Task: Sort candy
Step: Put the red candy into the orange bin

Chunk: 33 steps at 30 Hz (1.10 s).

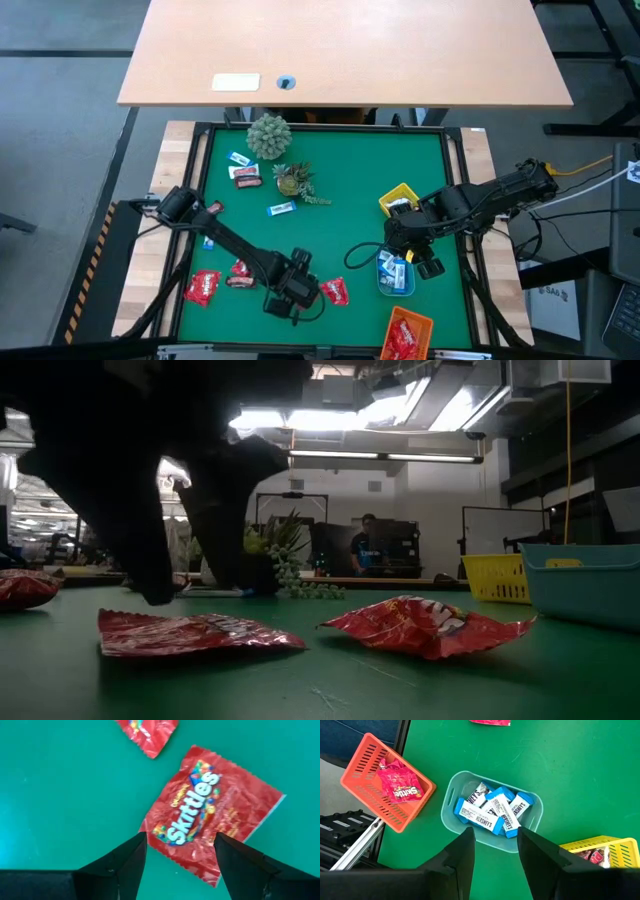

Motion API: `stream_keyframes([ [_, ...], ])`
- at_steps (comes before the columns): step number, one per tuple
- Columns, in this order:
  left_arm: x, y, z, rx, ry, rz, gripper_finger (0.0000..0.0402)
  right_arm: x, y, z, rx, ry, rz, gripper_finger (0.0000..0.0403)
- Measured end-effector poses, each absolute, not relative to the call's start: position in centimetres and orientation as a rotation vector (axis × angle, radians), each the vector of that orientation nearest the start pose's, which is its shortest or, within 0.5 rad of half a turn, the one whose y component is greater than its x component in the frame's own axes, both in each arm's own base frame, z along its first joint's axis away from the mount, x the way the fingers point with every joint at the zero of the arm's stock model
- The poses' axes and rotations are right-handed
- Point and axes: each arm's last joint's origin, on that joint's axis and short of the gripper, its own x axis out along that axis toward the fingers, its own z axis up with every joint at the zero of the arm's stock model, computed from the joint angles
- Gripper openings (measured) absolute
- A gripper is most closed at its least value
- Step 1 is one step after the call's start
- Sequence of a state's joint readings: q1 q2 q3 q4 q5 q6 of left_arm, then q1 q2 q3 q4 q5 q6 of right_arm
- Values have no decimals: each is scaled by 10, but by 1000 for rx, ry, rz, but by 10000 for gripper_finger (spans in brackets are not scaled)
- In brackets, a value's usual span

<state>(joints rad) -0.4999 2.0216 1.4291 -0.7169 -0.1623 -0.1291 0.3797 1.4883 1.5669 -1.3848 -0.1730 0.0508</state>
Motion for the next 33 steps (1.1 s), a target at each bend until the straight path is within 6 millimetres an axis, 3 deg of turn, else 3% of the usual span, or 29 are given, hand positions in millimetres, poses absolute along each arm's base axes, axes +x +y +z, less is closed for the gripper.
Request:
stream_keyframes([
  [14, 334, -215, 161, 420, 1232, -371, 227, 242, 102, 353, -94, 1325, 437, 149],
  [24, 338, -214, 160, 442, 1190, -327, 228, 242, 102, 353, -94, 1325, 437, 149],
  [33, 331, -205, 137, 466, 1177, -346, 228, 242, 102, 353, -94, 1325, 437, 149],
])
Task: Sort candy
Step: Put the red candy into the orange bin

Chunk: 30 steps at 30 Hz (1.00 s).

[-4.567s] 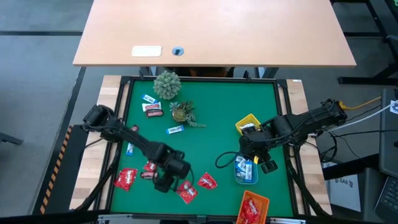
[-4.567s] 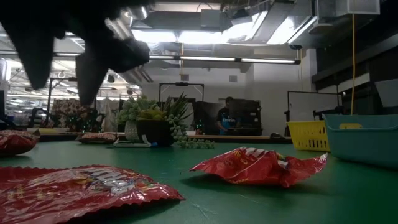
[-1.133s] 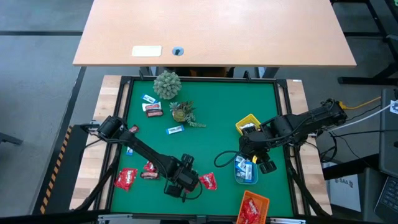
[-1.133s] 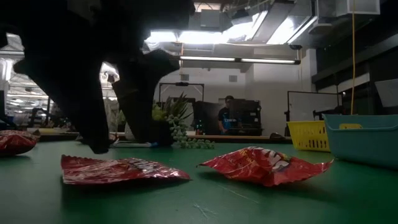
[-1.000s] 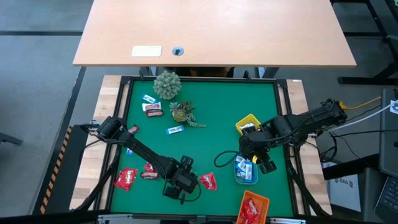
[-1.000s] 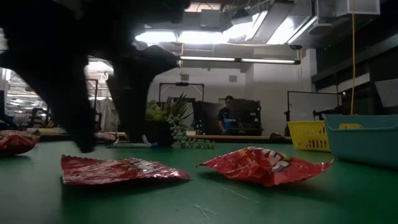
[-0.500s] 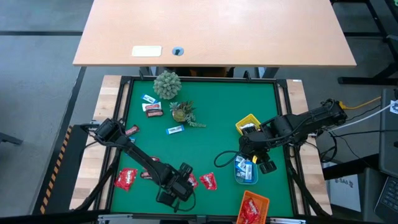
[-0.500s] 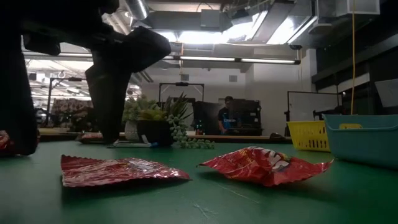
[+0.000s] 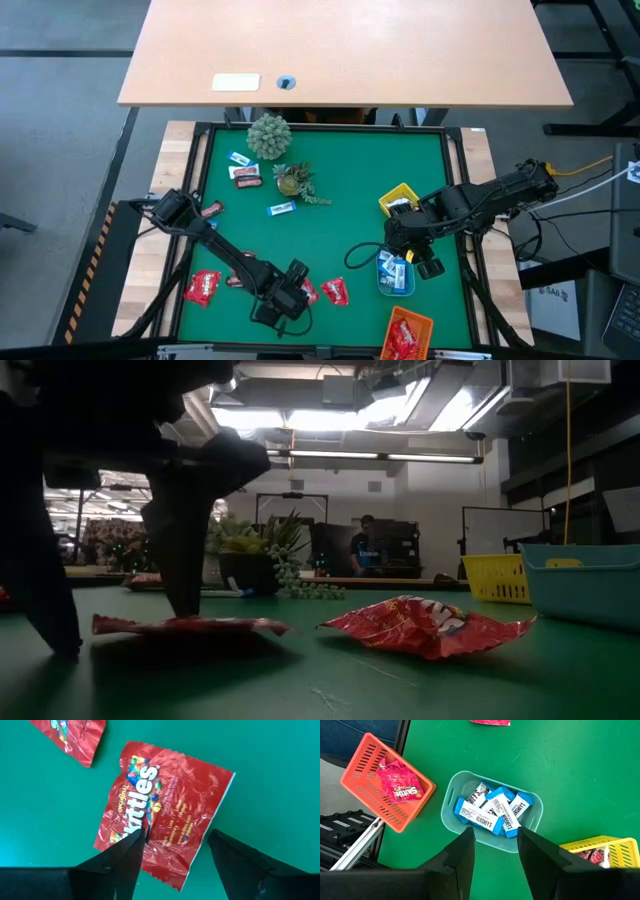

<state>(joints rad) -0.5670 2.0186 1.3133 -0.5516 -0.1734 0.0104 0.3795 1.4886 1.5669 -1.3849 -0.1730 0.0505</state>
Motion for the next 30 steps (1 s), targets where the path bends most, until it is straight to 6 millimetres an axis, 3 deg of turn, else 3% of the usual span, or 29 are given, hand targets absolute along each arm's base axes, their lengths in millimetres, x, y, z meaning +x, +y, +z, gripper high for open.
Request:
stream_keyframes([
  [7, 347, -184, 135, 393, 1166, -321, 195, 242, 102, 353, -94, 1325, 437, 149],
  [14, 355, -168, 135, 345, 1172, -305, 111, 242, 102, 353, -94, 1325, 437, 149],
  [23, 356, -165, 138, 309, 1175, -302, 9, 242, 102, 353, -95, 1325, 438, 149],
  [30, 360, -149, 153, 214, 1153, -229, 1, 247, 104, 354, -90, 1270, 447, 149],
])
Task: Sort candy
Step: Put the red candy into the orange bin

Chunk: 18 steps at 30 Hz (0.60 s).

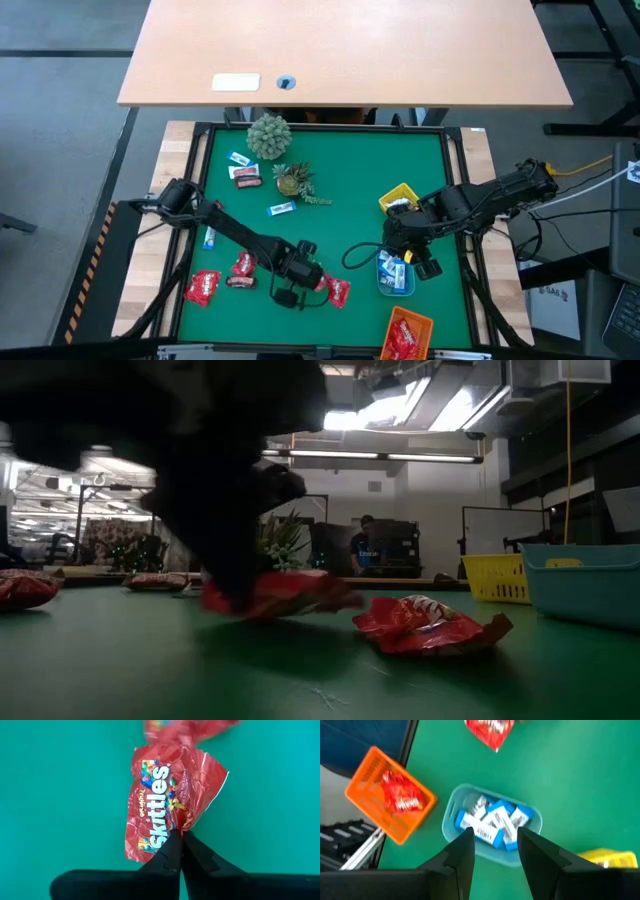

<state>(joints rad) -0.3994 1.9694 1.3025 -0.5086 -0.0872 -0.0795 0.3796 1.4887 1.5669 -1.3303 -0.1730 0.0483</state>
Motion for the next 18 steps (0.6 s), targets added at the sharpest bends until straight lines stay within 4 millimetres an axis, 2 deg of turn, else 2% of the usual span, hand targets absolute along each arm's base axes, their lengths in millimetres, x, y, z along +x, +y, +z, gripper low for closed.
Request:
stream_keyframes([
  [10, 377, -112, 176, 96, 1039, -160, 0, 257, 108, 358, -89, 1151, 464, 149],
  [18, 396, -81, 214, -68, 773, -180, 0, 262, 108, 360, -206, 1066, 459, 149],
])
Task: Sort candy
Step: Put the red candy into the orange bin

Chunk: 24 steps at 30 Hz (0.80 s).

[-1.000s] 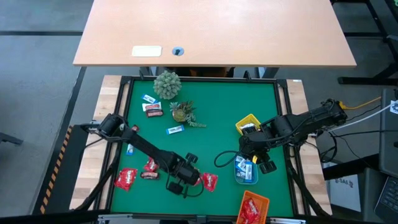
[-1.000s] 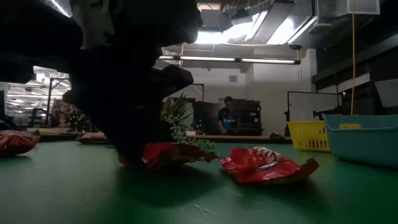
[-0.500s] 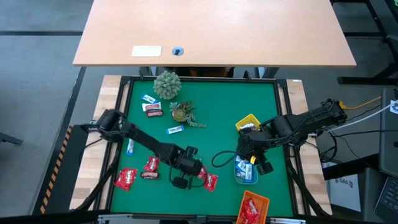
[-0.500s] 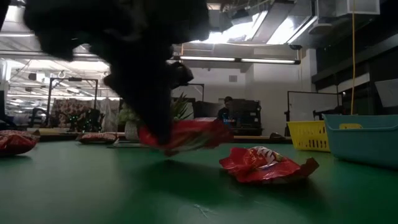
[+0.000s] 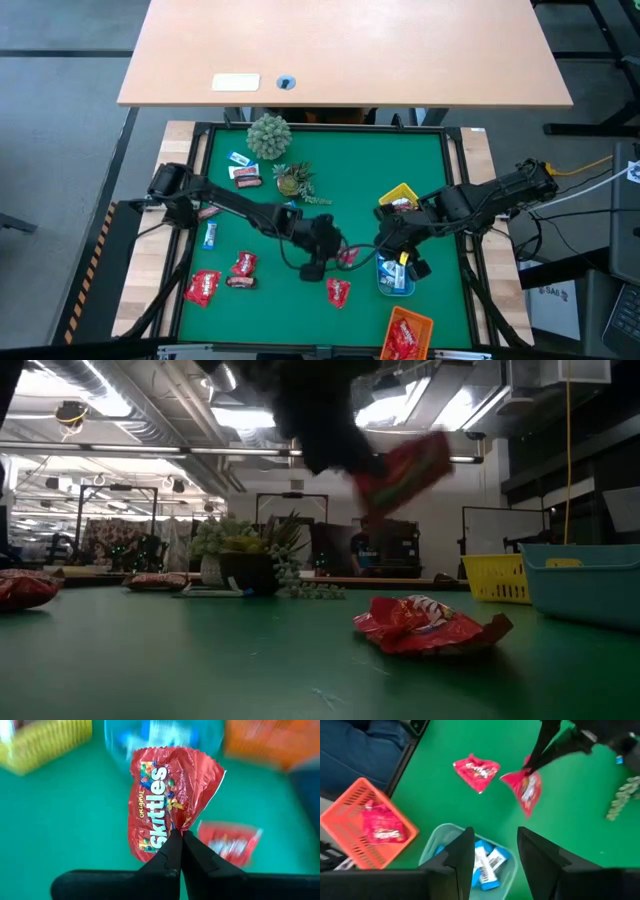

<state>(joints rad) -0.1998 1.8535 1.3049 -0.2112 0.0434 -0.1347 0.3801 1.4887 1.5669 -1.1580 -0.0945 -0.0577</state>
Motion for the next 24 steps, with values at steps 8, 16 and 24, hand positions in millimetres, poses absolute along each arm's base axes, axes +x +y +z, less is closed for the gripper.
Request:
stream_keyframes([
  [8, 411, -62, 245, -225, 503, -296, 0, 268, 108, 363, -301, 986, 446, 149],
  [16, 416, -61, 258, -248, 370, -352, 0, 271, 106, 365, -350, 953, 371, 149],
  [24, 416, -61, 259, -248, 362, -357, 0, 270, 108, 364, -342, 952, 463, 59],
])
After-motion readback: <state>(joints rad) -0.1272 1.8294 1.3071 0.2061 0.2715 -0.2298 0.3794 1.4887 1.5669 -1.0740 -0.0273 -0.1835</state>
